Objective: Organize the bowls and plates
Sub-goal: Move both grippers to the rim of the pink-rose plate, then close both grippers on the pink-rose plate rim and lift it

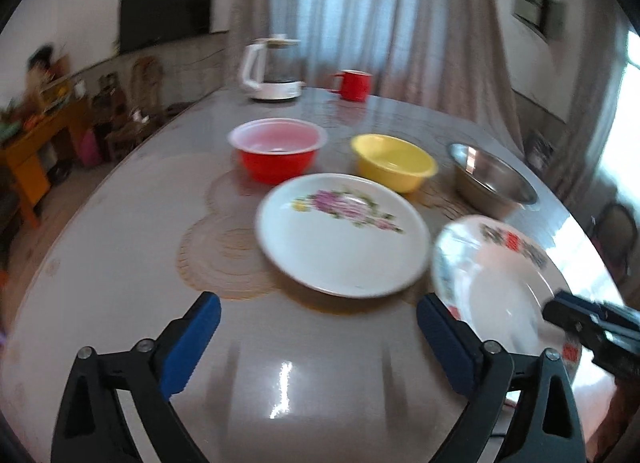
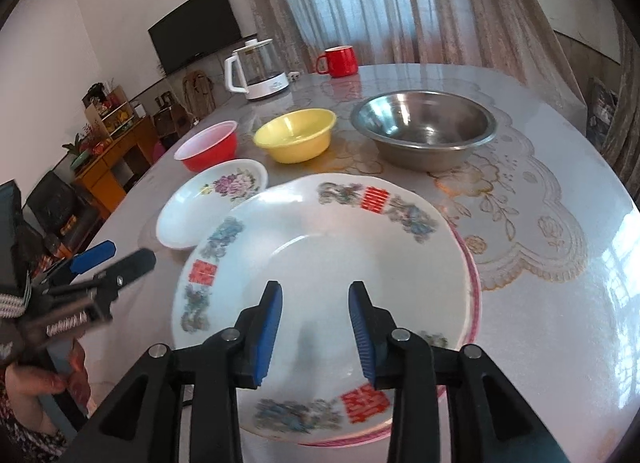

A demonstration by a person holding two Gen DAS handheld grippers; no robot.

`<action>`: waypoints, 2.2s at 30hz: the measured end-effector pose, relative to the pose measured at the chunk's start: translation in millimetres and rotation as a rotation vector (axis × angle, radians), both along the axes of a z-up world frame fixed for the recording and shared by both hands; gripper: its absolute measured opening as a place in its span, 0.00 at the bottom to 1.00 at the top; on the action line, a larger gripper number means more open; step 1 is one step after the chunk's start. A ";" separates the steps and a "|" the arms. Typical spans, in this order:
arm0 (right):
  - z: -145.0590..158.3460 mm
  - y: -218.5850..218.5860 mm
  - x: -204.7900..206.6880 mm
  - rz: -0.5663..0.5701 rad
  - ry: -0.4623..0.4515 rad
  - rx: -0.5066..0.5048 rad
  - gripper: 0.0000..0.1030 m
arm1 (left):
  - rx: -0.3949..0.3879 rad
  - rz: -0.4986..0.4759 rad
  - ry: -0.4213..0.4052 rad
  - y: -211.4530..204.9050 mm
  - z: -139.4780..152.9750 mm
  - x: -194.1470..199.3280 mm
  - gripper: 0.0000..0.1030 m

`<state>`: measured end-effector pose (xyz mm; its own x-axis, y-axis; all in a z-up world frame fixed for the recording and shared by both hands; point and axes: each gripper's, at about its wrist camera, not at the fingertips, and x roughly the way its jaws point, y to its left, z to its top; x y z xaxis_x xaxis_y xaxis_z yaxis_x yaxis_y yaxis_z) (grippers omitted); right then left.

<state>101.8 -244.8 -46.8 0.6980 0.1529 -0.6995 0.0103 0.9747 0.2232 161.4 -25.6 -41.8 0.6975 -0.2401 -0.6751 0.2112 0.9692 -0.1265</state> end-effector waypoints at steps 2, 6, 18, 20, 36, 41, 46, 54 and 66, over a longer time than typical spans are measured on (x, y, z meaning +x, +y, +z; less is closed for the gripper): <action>2.2 4.4 2.8 0.012 0.002 -0.009 0.35 | -0.045 0.044 0.022 14.8 -2.0 12.3 0.98; 6.0 10.6 8.6 0.020 0.009 -0.013 0.36 | -0.154 0.118 0.100 37.3 -10.3 46.5 0.98; 23.8 33.3 32.8 0.059 -0.004 -0.081 0.36 | -0.107 0.052 0.220 17.9 -36.8 102.6 0.30; 29.0 34.6 43.8 0.074 -0.008 -0.076 0.36 | -0.112 0.041 0.239 18.0 -39.2 104.8 0.20; 0.7 63.9 173.2 0.125 0.200 0.005 0.36 | -0.060 0.004 0.184 39.4 -30.6 89.0 0.18; -15.8 71.2 199.1 0.135 0.269 0.029 0.30 | -0.065 0.003 0.179 43.4 -31.2 88.5 0.19; -23.4 77.1 203.3 0.155 0.287 -0.026 0.23 | -0.096 -0.015 0.201 44.2 -35.9 89.1 0.24; -30.6 79.5 205.9 0.178 0.306 0.018 0.21 | -0.076 -0.067 0.182 36.4 -37.5 77.9 0.53; -31.2 102.3 205.2 0.213 0.291 -0.069 0.24 | -0.079 -0.049 0.170 60.7 -38.4 75.4 0.25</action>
<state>307.0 -142.5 -78.0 0.4261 0.2187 -0.8779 -0.1416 0.9745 0.1741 236.9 35.1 -80.3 0.5608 -0.3282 -0.7601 0.2271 0.9438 -0.2400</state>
